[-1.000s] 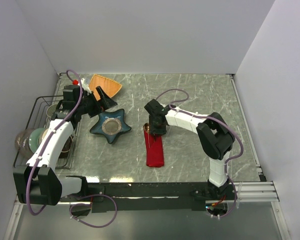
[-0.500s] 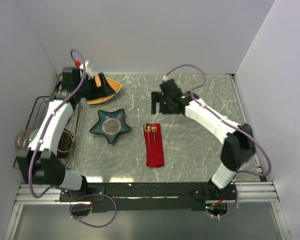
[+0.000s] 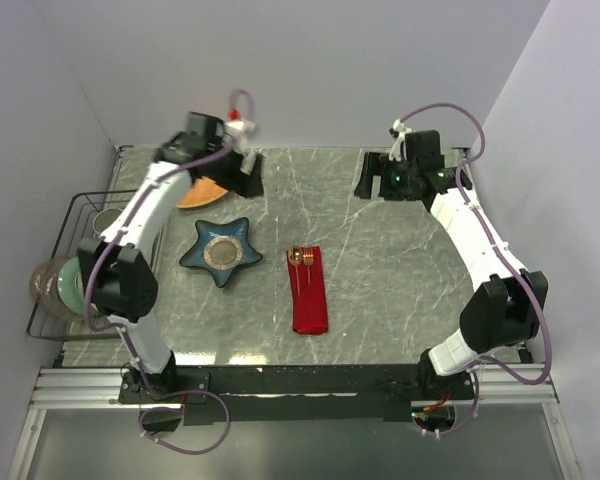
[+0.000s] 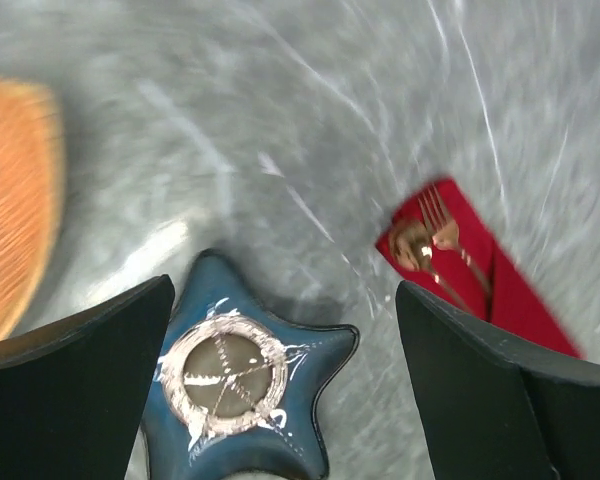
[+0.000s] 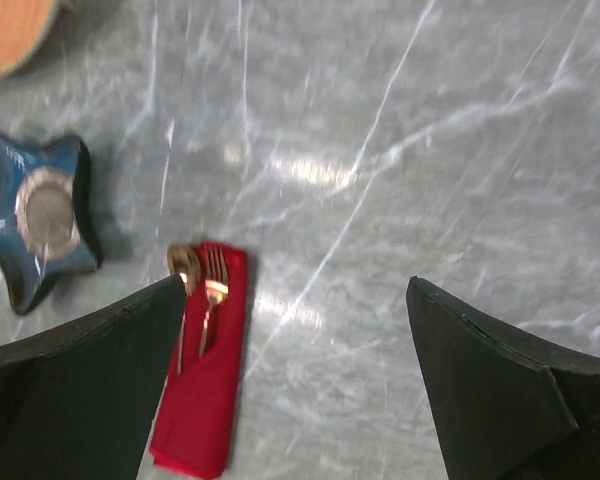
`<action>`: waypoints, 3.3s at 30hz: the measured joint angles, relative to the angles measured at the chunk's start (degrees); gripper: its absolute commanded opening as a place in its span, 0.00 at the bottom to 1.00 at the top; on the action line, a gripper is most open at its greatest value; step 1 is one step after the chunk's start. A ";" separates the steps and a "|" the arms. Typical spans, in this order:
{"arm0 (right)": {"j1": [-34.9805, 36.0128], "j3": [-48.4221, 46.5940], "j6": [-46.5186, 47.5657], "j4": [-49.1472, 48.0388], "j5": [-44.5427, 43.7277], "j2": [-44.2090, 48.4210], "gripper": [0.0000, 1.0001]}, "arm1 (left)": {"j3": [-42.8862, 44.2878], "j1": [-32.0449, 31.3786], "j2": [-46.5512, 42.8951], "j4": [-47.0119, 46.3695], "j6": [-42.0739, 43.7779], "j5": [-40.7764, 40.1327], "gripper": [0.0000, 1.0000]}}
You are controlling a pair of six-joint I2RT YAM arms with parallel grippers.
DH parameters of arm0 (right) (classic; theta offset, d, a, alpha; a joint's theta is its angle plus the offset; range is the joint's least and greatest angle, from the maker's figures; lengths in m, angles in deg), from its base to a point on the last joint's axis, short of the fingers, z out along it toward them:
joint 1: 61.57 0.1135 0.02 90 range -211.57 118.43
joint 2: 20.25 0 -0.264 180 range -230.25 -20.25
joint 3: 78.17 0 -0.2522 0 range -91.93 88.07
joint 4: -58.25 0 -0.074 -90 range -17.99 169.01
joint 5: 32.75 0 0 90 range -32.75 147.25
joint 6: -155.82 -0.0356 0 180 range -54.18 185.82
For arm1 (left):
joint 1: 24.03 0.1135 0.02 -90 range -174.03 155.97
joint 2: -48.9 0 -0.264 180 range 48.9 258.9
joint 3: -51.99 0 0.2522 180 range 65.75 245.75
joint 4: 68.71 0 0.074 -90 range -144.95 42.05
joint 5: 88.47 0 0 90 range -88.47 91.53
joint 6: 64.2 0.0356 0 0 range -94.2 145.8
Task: Fold the napkin into a case and place the utensils inside
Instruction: Insert the knife into the folded napkin, then reset both arms
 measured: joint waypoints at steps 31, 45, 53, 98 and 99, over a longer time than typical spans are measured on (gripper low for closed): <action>-7.23 16.15 -0.98 2.93 10.34 -2.34 1.00 | 5.16 -19.56 27.17 -6.43 36.83 -3.82 0.99; -9.05 17.20 -1.75 2.97 10.43 -2.10 1.00 | 5.35 -21.86 27.82 -6.49 38.97 -4.26 0.99; -10.10 17.20 -2.01 2.99 10.86 -2.40 1.00 | 5.31 -22.75 27.80 -6.54 38.82 -5.49 0.99; -10.10 6.47 0.35 5.95 14.67 -8.31 1.00 | 9.44 -17.09 22.51 -5.68 29.90 -11.19 0.99; -10.10 4.90 1.31 6.34 14.67 -8.55 1.00 | 10.38 -16.46 21.77 -5.29 29.31 -11.41 0.99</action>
